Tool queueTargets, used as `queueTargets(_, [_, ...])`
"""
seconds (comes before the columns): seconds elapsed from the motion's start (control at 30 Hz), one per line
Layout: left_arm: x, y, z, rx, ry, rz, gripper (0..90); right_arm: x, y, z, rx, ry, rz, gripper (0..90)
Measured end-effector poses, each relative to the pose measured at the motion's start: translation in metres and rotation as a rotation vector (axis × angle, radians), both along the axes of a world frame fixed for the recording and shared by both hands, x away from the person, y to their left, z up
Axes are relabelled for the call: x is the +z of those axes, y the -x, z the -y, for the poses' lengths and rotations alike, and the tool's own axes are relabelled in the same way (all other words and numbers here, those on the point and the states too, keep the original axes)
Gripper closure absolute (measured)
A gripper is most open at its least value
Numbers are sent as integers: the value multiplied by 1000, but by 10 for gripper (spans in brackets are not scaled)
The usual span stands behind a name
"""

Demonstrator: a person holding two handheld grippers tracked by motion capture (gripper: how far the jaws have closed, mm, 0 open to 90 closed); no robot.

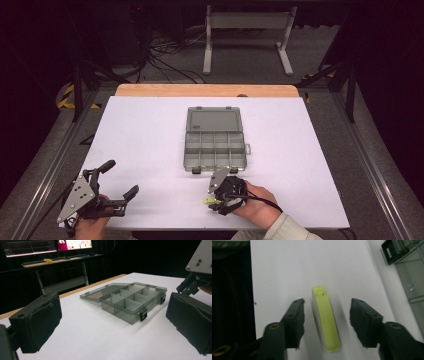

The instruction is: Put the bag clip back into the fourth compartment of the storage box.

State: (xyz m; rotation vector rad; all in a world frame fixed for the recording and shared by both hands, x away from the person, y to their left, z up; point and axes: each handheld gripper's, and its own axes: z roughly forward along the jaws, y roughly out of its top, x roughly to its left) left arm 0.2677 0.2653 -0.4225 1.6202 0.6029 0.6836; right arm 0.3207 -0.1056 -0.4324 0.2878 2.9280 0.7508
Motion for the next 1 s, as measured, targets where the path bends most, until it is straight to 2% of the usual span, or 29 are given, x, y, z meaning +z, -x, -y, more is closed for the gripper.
queueTargets(0.13, [0,0,0,0,0,0,8,-2,0,-1,15,20,-8,663])
queueTargets(0.17, [0,0,0,0,0,0,8,-2,0,-1,15,20,-8,663])
queueTargets(0.27, [0,0,0,0,0,0,8,-2,0,-1,29,28,-14,770])
queueTargets(0.47, [0,0,0,-1,-1,0,8,-1,1,-1,30,31,-26,781])
queueTargets(0.53, [0,0,0,0,0,0,8,0,2,0,26,18,-30,781])
queueTargets(0.87, [0,0,0,1,2,2,8,18,1,4,33,-17,-5,782])
queueTargets(1.0, [0,0,0,0,-1,0,8,25,0,6,19,-29,1,782])
